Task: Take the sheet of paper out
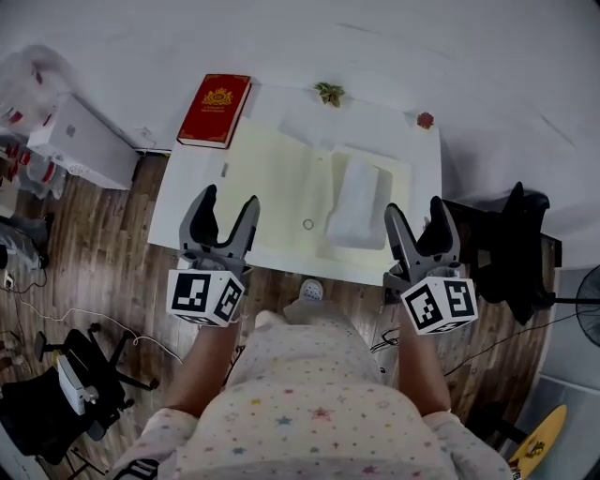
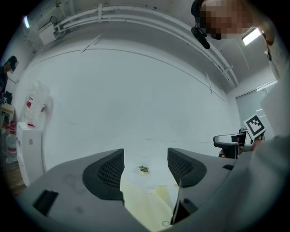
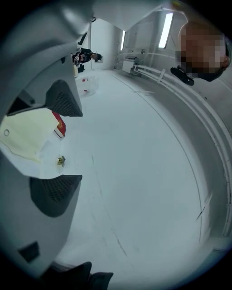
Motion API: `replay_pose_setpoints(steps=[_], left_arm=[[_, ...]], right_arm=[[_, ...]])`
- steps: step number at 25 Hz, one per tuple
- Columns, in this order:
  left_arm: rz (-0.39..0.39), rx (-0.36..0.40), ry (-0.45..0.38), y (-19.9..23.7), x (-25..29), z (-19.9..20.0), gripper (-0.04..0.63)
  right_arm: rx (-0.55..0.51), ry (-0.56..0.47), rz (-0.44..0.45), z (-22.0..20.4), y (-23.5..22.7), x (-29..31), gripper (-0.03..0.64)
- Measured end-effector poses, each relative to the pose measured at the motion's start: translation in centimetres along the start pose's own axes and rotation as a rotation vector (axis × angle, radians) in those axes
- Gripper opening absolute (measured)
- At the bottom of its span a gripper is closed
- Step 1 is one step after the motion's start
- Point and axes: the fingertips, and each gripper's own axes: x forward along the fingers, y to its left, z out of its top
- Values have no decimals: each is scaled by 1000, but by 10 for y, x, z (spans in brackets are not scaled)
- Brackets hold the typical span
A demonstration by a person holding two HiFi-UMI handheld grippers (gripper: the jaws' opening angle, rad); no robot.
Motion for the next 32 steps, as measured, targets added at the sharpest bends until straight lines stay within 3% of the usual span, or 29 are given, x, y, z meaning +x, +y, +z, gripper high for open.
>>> replay_pose_setpoints(steps=[10,22,32], left_arm=[[3,0,26,-2,66,-6,276],[-124,3,40,30,155,-1,275],[-191,-26,94,48,186,-24,276]], right_arm=[[18,32,3,2,-46,52,384],[31,0,-114,9,-65,117,384],[46,20,-198,-9,-68,140,382]])
